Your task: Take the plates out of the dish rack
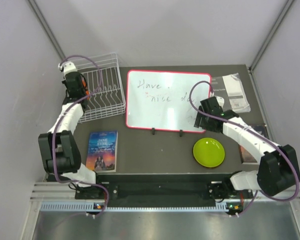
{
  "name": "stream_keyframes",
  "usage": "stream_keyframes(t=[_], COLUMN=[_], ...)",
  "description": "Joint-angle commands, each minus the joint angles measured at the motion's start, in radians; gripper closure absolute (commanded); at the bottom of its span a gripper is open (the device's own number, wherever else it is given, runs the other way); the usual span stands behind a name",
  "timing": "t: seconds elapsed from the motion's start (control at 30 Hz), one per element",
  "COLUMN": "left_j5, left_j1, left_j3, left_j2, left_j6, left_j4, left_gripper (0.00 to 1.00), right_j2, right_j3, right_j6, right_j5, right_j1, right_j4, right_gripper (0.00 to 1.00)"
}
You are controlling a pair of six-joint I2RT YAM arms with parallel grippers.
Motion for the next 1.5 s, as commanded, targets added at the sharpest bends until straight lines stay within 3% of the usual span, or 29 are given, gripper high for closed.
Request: stream_keyframes(t=[0.0, 0.23, 0.33, 0.47, 0.6, 0.7, 0.9, 1.2, 1.47], left_j5=[0.013, 0.136, 0.270, 0.667, 0.902, 0.932, 0.897, 0.906, 0.916], left_j1=[-0.009, -0.020, -0.035, -0.054, -0.145, -0.251, -0.469, -0.652, -0.715], left_j3=[0.002, 0.009, -0.004, -0.055, -0.214, -0.311, -0.360, -0.351, -0.314], left_j2=[-0.102, -0.220, -0.274, -0.317, -0.349, -0.381, -0.395, -0.248, -0.151], left_j6=[-0.026, -0.142, -0.220, -0.378, -0.525, -0.596, -0.622, -0.690, -0.708], left_j4=[0.028, -0.052, -0.087, -0.066, 0.102, 0.167, 0.218, 0.384, 0.450], left_gripper=[1.00, 1.00, 1.00, 1.00, 1.00, 1.00, 1.00, 1.00, 1.00], right_j2=[-0.018, -0.092, -0.118, -0.181, -0.283, -0.357, -0.408, -0.400, -0.370], right_j3=[0.061, 0.061, 0.055, 0.049, -0.017, -0.067, -0.115, -0.170, -0.212], right_j6=[-0.022, -0.026, -0.034, -0.064, -0.075, -0.054, -0.020, 0.040, 0.077], right_j5=[0.009, 0.041, 0.029, -0.020, -0.199, -0.326, -0.440, -0.542, -0.575], right_j1=[0.001, -0.001, -0.001, 0.001, 0.001, 0.004, 0.012, 0.035, 0.053], right_j4=[0.017, -0.009, -0.001, 0.031, 0.149, 0.244, 0.344, 0.473, 0.548], right_gripper=[0.30, 0.30, 0.30, 0.30, 0.30, 0.29, 0.29, 0.28, 0.28])
